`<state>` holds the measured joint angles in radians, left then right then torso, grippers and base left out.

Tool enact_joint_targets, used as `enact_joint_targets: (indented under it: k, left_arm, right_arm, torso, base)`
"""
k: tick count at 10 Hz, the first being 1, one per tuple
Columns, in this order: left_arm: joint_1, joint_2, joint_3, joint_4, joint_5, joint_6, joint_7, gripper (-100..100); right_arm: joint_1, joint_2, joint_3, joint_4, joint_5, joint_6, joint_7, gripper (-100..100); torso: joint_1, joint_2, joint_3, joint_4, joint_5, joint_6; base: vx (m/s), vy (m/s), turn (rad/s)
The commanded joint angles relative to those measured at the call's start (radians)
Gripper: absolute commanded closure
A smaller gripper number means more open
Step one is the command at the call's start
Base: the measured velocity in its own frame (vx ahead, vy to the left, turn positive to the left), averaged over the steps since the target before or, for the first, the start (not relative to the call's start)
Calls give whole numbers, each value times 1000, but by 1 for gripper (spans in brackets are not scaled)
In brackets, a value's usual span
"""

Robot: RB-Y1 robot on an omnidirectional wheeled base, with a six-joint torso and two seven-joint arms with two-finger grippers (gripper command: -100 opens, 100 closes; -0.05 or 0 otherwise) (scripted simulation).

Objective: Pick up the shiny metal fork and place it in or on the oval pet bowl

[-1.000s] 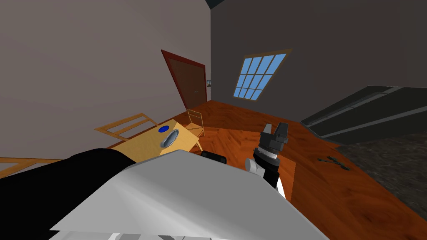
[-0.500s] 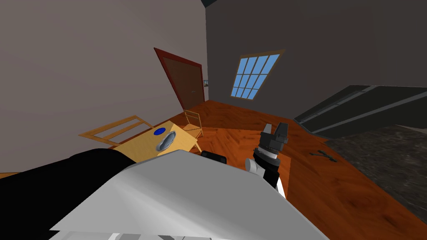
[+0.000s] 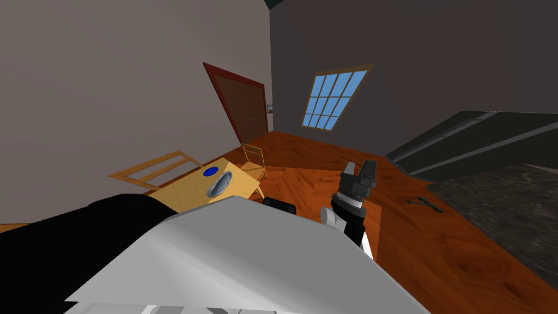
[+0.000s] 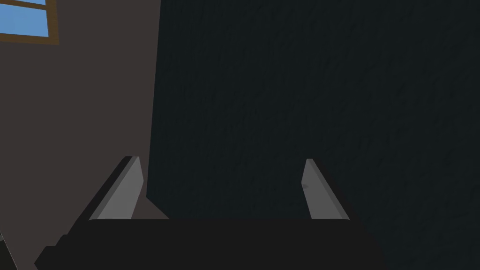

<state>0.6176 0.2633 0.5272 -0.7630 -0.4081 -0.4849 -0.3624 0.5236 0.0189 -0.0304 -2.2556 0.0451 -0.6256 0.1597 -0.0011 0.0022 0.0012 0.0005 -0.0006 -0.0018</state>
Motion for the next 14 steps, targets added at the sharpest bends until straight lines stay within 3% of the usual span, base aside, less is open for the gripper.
enact_joint_targets:
  k: [1, 4, 5, 6, 8, 9, 10, 11, 14]
  left_arm:
    - [0, 0, 0, 0, 0, 0, 0, 100]
    - [0, -1, 1, 0, 1, 1, 2, 100]
    - [0, -1, 1, 0, 1, 1, 2, 0]
    - [31, 8, 4, 0, -2, -28, 19, 100]
    - [36, 2, 8, -5, -2, -28, 14, 100]
    - [40, 1, 8, -5, -3, -31, 16, 0]
    - [77, 35, 16, -29, 23, -56, 35, 100]
    - [77, 35, 16, -29, 23, -56, 35, 100]
    - [149, 72, 7, -59, 76, -104, 80, 100]
  right_arm:
    - [0, 0, 0, 0, 0, 0, 0, 0]
    - [0, 0, 0, 0, 0, 0, 0, 0]
    - [0, 0, 0, 0, 0, 0, 0, 0]
    - [0, 0, 0, 0, 0, 0, 0, 0]
    - [0, 0, 0, 0, 0, 0, 0, 0]
    - [0, 0, 0, 0, 0, 0, 0, 0]
    - [0, 0, 0, 0, 0, 0, 0, 0]
    - [0, 0, 0, 0, 0, 0, 0, 0]
    - [0, 0, 0, 0, 0, 0, 0, 0]
  torso:
    - [0, 0, 0, 0, 0, 0]
    - [1, 0, 0, 0, 1, 1]
    - [1, 0, 0, 0, 1, 1]
    - [1, 0, 0, 0, 1, 1]
    - [-4, 0, 0, -1, 0, 0]
    - [-2, 0, 0, 0, 0, 1]
    - [0, 0, 0, 0, 0, 1]
    - [-1, -1, -1, -1, -1, 1]
    - [-3, -2, -1, -1, -1, 1]
  base:
    - [-2, 4, 11]
    - [0, 0, 0]
    - [0, 0, 0]
    - [11, -42, -37]
    - [21, -53, 2]
    - [1, -7, 1]
    - [27, -34, -24]
    - [33, -29, 0]
    - [45, -46, -19]
